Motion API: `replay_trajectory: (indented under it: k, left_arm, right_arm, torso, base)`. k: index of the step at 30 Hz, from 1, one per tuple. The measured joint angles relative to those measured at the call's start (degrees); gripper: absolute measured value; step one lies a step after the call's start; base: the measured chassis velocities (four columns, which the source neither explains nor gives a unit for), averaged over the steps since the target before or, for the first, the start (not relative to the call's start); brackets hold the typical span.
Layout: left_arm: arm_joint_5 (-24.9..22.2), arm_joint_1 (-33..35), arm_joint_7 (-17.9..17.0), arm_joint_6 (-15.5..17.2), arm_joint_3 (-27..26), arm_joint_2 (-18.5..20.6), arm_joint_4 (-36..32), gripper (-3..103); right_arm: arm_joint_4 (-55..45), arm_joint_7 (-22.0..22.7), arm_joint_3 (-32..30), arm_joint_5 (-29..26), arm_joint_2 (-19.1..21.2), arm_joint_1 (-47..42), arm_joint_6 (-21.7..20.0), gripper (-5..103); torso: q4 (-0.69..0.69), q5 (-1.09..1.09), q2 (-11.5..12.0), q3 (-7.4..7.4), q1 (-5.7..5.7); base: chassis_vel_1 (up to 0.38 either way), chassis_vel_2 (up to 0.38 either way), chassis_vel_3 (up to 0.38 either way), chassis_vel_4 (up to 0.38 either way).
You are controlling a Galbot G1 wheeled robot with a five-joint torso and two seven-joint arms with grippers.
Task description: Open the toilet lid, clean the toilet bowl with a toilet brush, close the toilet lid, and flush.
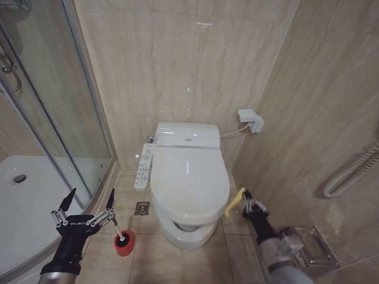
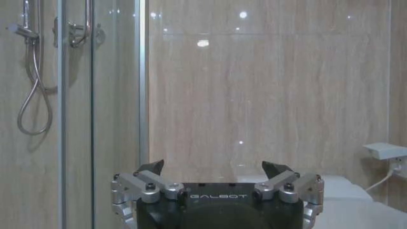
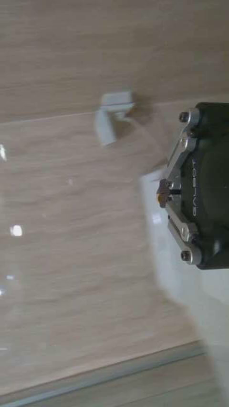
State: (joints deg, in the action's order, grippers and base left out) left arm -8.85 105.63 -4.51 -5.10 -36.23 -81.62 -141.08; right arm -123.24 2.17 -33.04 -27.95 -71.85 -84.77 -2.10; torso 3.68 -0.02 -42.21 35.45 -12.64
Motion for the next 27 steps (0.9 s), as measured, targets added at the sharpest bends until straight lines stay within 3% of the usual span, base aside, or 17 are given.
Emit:
replay_trajectory:
  k: [2, 5, 9, 19, 27]
  left_arm:
    - [0.00, 0.00, 0.00, 0.00, 0.00, 0.00, 0.00, 100]
    - [0.00, 0.00, 0.00, 0.00, -0.01, 0.00, 0.00, 100]
    - [0.00, 0.00, 0.00, 0.00, 0.00, 0.00, 0.00, 100]
    - [0.00, 0.00, 0.00, 0.00, 0.00, 0.01, 0.00, 100]
    - [0.00, 0.00, -0.01, 0.00, -0.01, 0.00, 0.00, 100]
  right_arm:
    - [-2.18, 1.23, -0.28, -1.62, -0.28, 1.38, -2.03, 0]
    - [-9.88, 6.35, -1.09, -8.42, -0.70, 5.33, -8.98, 0]
    - [-14.11, 9.28, -1.62, -14.74, -0.60, 7.63, -12.06, 0]
    - [-7.57, 9.89, 0.33, -23.03, -2.12, 21.70, -9.91, 0]
    - [4.84, 8.52, 4.16, -22.00, -3.77, 36.17, -7.96, 0]
  torso:
    - [-0.01, 0.01, 0.00, 0.00, 0.00]
    - [-0.03, 0.00, 0.00, 0.00, 0.00]
    - [-0.01, 0.00, 0.00, 0.00, 0.00]
    - [0.00, 0.01, 0.00, 0.00, 0.00]
    - [-0.03, 0.02, 0.00, 0.00, -0.01]
  base:
    - [0.000, 0.000, 0.000, 0.000]
    - [0.000, 0.000, 0.000, 0.000]
    - [0.000, 0.000, 0.000, 0.000]
    - [0.000, 0.000, 0.000, 0.000]
    - [0.000, 0.000, 0.000, 0.000]
